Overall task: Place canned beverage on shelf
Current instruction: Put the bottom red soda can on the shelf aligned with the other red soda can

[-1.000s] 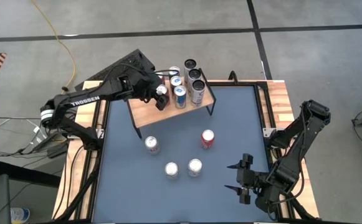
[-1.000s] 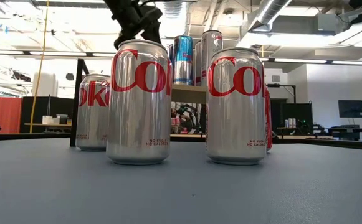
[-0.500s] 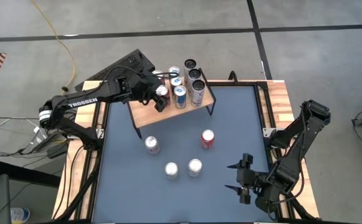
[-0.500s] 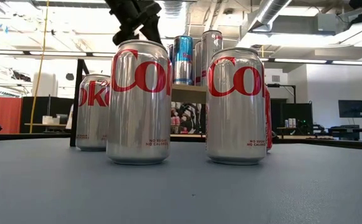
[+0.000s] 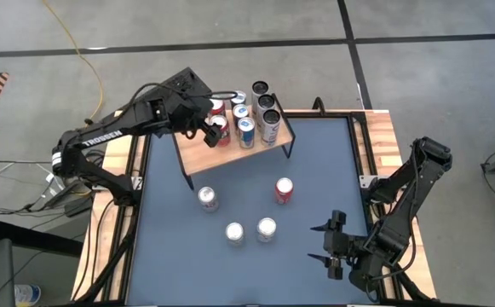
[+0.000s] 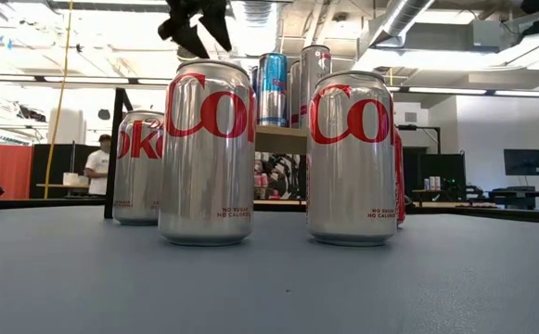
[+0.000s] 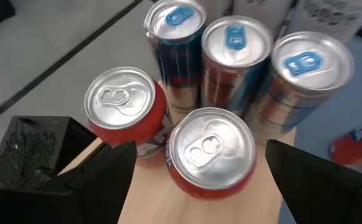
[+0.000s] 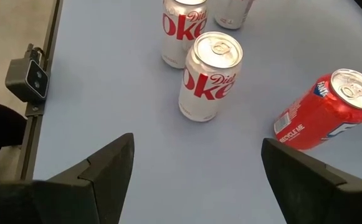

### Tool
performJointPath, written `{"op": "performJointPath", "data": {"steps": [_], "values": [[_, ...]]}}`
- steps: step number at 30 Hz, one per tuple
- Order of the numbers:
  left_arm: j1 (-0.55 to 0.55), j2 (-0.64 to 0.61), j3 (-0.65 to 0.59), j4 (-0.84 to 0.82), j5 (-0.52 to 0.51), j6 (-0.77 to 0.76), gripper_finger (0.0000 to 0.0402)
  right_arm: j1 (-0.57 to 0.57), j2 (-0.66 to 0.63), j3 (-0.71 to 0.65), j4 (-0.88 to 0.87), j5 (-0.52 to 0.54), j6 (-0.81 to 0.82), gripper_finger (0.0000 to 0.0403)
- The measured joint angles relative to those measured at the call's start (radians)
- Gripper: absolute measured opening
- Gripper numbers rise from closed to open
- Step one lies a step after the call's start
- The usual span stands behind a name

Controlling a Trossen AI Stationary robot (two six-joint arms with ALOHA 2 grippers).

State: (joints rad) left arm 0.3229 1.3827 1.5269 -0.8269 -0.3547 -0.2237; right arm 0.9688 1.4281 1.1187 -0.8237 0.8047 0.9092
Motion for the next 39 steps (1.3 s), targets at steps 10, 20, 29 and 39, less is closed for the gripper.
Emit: {"op": "performJointPath", "data": {"steps": [10, 20, 29, 39], "values": [[-0.205, -0.038, 0.063, -0.255, -0.104, -0.089, 0.0326, 0.001, 0.0, 0.0, -0.01, -0.025, 0.029, 0.033], [-0.468, -0.165, -0.323, -0.061, -0.431, -0.331, 0.0178, 0.006, 0.0, 0.0, -0.015, -0.027, 0.028, 0.033], [-0.435, -0.153, -0.552, 0.387, -0.496, -0.178, 0.0009, 0.005, 0.0, 0.0, -0.014, -0.024, 0.03, 0.033], [-0.309, -0.154, -0.565, 0.461, -0.459, -0.119, 0.0, 0.005, 0.0, 0.0, -0.012, -0.021, 0.033, 0.033]]}}
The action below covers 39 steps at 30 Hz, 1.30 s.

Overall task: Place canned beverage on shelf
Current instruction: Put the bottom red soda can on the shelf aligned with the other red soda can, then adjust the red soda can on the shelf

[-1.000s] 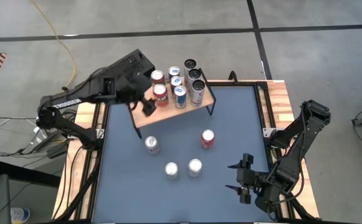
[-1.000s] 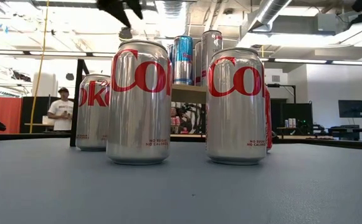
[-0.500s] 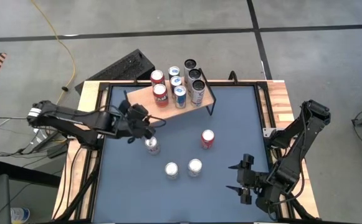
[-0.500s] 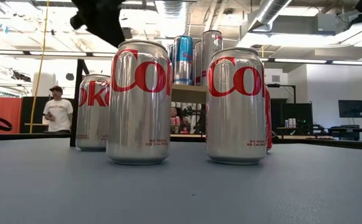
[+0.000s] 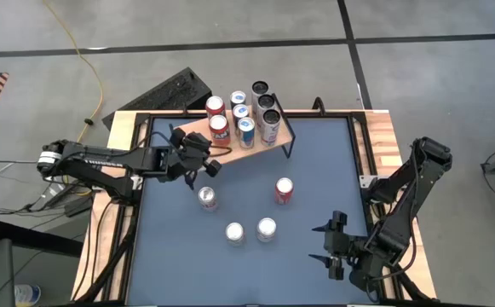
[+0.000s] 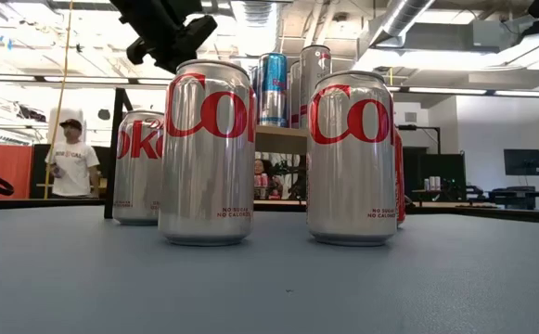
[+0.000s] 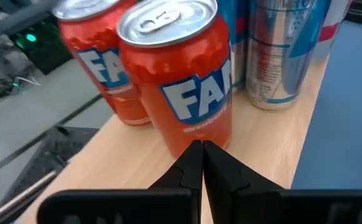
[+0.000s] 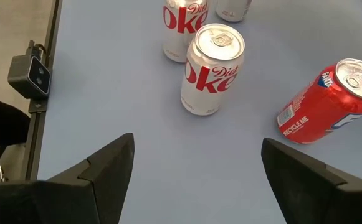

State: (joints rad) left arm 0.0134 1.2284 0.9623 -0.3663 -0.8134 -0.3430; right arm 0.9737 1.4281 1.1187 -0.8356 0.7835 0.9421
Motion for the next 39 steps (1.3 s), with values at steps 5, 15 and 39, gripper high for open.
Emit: {"op": "performJointPath", "data": {"steps": [5, 15, 39], "values": [[0.036, 0.0, 0.0, 0.028, 0.046, 0.025, 0.0, 0.0, 0.0, 0.0, -0.001, 0.0, 0.0, 0.033], [0.099, 0.034, 0.001, 0.103, 0.079, 0.042, 0.0, 0.0, 0.0, 0.0, -0.002, 0.001, 0.0, 0.033], [0.034, -0.137, 0.003, 0.402, 0.153, 0.268, 0.0, -0.001, 0.0, 0.0, -0.003, -0.023, 0.018, 0.033]]}}
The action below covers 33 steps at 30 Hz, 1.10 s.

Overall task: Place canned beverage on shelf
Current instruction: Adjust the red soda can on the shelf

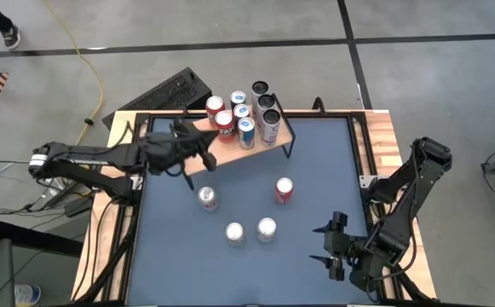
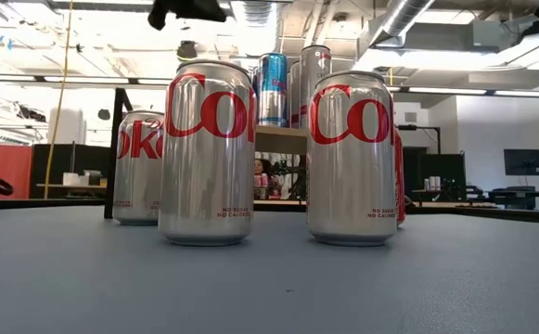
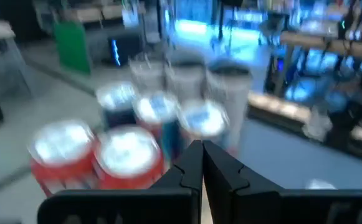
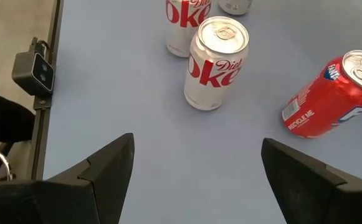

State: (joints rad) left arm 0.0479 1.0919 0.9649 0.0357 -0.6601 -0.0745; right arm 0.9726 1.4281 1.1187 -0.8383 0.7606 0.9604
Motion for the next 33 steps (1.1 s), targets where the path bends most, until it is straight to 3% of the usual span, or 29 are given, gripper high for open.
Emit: {"op": "performJointPath", "data": {"steps": [3, 9, 16, 27, 33], "values": [[0.101, -0.015, 0.0, -0.024, -0.025, 0.016, 0.0, 0.0, 0.0, 0.0, 0.001, 0.0, 0.0, 0.033], [0.275, 0.007, 0.0, -0.166, 0.071, -0.087, 0.0, 0.0, 0.0, 0.0, 0.006, 0.0, 0.001, 0.033], [0.305, -0.002, -0.002, -0.278, -0.008, -0.156, 0.0, 0.0, 0.0, 0.0, 0.007, 0.0, -0.001, 0.033], [0.37, -0.001, -0.23, 0.053, 0.151, -0.217, 0.0, 0.003, 0.0, 0.0, 0.008, 0.0, -0.01, 0.033], [0.373, -0.001, -0.272, 0.149, 0.158, -0.249, 0.0, 0.003, 0.0, 0.0, 0.008, 0.0, -0.01, 0.033]]}}
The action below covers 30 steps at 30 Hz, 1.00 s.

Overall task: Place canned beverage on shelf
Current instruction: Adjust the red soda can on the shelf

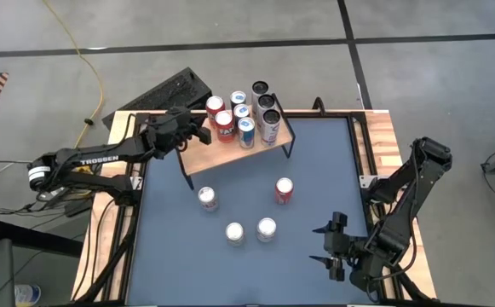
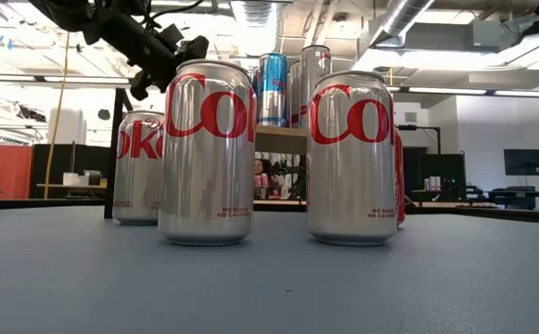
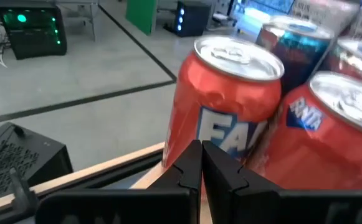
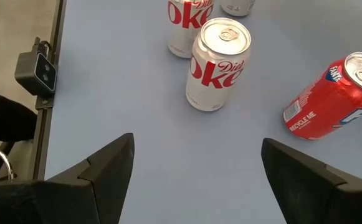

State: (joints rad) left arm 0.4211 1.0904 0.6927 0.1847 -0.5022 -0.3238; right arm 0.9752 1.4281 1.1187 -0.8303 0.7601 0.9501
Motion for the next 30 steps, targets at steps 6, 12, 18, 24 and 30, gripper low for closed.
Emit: {"op": "performJointPath", "data": {"steps": [6, 12, 18, 24, 30], "values": [[0.011, 0.012, -0.012, 0.003, 0.025, -0.005, 0.0, -0.001, 0.0, 0.0, -0.001, 0.0, 0.0, 0.033], [0.011, 0.018, -0.012, 0.019, 0.077, -0.022, 0.0, -0.001, 0.0, 0.0, -0.001, 0.0, -0.005, 0.033], [0.011, 0.018, -0.012, 0.018, 0.097, -0.026, 0.0, -0.001, 0.0, 0.0, -0.001, 0.0, -0.006, 0.033], [-0.004, 0.001, -0.011, 0.0, -0.077, -0.007, 0.0, 0.0, 0.0, 0.0, -0.003, -0.003, 0.007, 0.033], [0.003, 0.023, -0.01, 0.023, -0.082, -0.011, 0.0, 0.0, 0.0, 0.0, -0.016, -0.003, 0.007, 0.033]]}}
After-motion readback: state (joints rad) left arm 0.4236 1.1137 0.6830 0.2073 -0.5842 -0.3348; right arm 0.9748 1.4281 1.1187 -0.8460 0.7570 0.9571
